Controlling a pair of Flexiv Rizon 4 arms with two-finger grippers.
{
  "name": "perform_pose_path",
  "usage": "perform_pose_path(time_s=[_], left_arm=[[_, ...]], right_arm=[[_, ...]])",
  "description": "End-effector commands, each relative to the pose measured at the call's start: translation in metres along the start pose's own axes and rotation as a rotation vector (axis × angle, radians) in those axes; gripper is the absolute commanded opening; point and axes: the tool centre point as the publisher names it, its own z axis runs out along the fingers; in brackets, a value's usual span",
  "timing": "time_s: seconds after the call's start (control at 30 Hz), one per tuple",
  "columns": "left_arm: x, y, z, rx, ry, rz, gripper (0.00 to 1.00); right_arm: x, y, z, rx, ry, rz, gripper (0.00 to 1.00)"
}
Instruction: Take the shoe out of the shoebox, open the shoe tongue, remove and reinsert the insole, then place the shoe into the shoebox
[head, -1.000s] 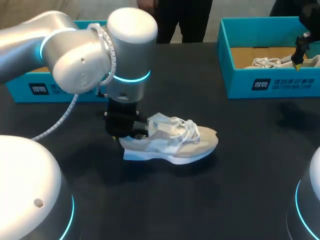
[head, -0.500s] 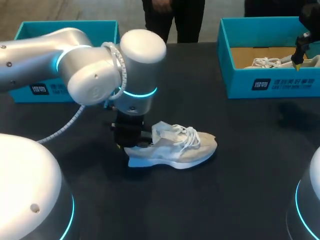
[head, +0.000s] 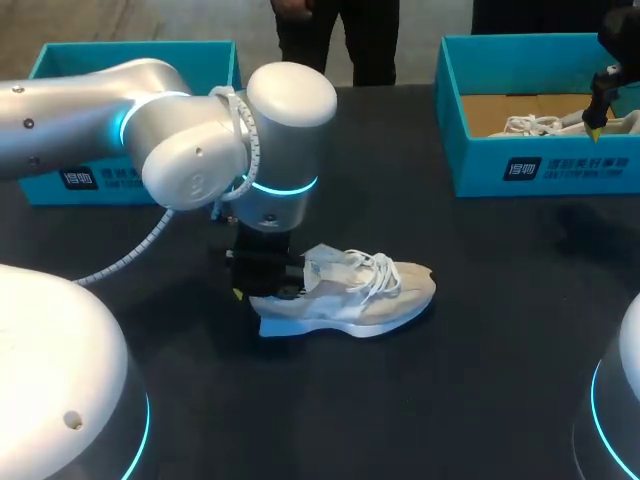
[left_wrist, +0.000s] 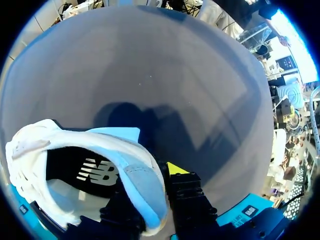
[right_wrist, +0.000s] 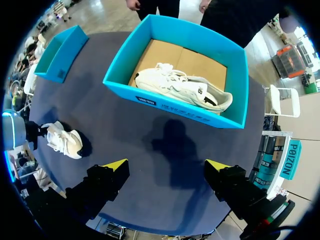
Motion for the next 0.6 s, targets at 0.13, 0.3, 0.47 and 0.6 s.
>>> perform_pose_path(time_s=[0.13,0.3,0.47,0.6], left_arm=[[0.004,-0.004,-0.006,-0.020,-0.026,-0.002,1.00],[0.008,-0.006,-0.021,-0.029,-0.059,-0.008,1.00],[0.013,-0.005,-0.037,-0.031,-0.080,-0.030,1.00],[0.022,-0.006,-0.051,-0.037,-0.112,-0.096,1.00]], right_arm=[[0.000,0.000,0.000,0.001,-0.002,0.002,1.00],[0.000,0.000,0.000,0.001,-0.002,0.002,1.00],[0.000,0.000,0.000,0.001,-0.002,0.002,1.00],[0.000,0.000,0.000,0.001,-0.002,0.002,1.00]])
